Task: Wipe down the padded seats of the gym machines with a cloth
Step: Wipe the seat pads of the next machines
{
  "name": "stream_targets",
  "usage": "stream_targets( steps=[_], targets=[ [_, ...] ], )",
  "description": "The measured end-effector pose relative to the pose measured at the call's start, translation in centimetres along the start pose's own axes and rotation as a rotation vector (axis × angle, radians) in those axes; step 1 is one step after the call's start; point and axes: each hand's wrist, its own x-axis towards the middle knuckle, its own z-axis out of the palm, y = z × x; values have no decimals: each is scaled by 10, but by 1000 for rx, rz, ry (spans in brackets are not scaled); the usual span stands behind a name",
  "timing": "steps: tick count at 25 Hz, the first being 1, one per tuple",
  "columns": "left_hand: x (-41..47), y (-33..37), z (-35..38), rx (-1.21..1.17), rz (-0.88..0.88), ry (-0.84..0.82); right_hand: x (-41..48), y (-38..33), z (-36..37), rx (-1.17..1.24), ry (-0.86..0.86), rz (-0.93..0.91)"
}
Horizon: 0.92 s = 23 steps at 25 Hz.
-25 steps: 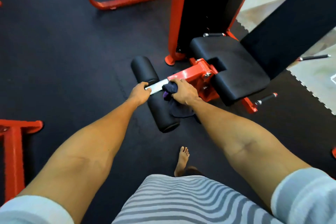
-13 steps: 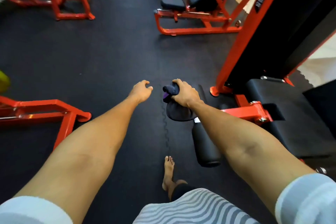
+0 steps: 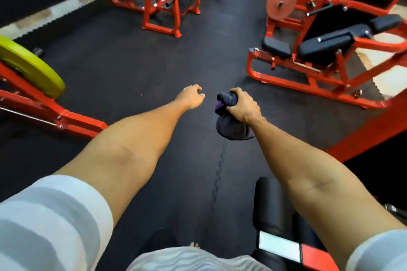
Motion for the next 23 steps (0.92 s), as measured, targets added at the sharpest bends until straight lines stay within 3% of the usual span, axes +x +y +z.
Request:
stream_targets(
  steps=[10, 17, 23],
  targets=[
    [254, 67, -83, -56, 82, 143, 253, -24, -65, -99, 76, -73],
    [443, 131, -127, -74, 147, 86, 432, -31, -126, -80, 160, 0],
    [594, 168, -114, -47, 187, 14, 574, 12, -147, -107, 179, 74]
  ],
)
